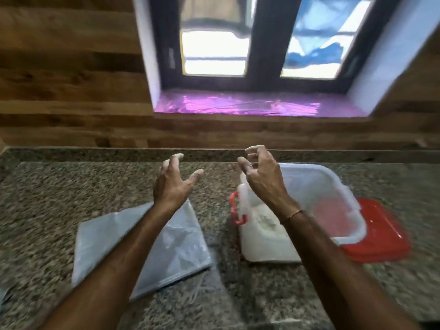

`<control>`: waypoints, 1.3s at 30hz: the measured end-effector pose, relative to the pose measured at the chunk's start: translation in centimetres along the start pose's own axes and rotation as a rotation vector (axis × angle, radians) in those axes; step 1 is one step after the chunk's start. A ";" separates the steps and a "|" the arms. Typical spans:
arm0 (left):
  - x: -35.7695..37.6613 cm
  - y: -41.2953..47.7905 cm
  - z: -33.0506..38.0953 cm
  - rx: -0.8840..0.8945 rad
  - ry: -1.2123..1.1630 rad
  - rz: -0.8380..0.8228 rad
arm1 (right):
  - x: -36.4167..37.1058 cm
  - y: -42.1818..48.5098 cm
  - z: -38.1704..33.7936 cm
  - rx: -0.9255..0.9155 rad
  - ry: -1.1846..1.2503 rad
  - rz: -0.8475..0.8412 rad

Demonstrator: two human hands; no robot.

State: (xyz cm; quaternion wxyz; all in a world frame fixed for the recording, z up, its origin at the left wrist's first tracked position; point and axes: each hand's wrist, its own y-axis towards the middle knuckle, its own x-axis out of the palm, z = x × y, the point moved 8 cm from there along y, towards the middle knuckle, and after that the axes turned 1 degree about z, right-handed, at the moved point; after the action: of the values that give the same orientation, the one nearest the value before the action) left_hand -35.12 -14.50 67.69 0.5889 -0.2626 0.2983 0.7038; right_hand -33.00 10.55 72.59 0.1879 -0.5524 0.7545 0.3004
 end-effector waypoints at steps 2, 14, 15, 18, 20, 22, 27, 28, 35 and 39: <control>2.8 -0.7 5.5 0.091 0.016 -0.005 | -5.3 0.4 2.5 -0.014 -0.035 0.058; 29.3 -10.5 31.2 0.322 0.125 -0.289 | -27.7 1.1 33.0 0.346 -0.291 0.073; 30.8 -11.2 31.8 0.310 0.138 -0.322 | -28.0 0.8 35.2 0.379 -0.304 0.038; 33.4 -11.7 32.6 0.271 0.181 -0.314 | -28.0 -0.4 41.6 0.494 -0.294 -0.062; 33.9 -11.3 32.4 0.245 0.202 -0.268 | -28.1 -1.6 45.8 0.601 -0.298 -0.117; 34.3 -11.3 32.2 0.223 0.229 -0.243 | -28.5 -2.8 49.7 0.716 -0.330 -0.136; 34.9 -11.3 32.7 0.186 0.294 -0.185 | -27.6 -4.4 54.6 0.873 -0.415 -0.176; 34.9 -11.0 32.8 0.181 0.303 -0.181 | -27.1 -4.1 54.5 0.850 -0.426 -0.170; 34.9 -10.8 33.0 0.178 0.332 -0.171 | -23.7 -3.0 53.5 0.868 -0.333 -0.146; 34.7 -10.4 32.5 0.165 0.341 -0.162 | -24.1 -2.8 55.1 0.947 -0.023 -0.025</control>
State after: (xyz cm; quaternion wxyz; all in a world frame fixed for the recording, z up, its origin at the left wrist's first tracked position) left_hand -31.27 33.90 63.76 0.6041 -0.3520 0.4281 0.5726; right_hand -25.36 63.74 45.49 0.4310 -0.4117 0.7996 -0.0731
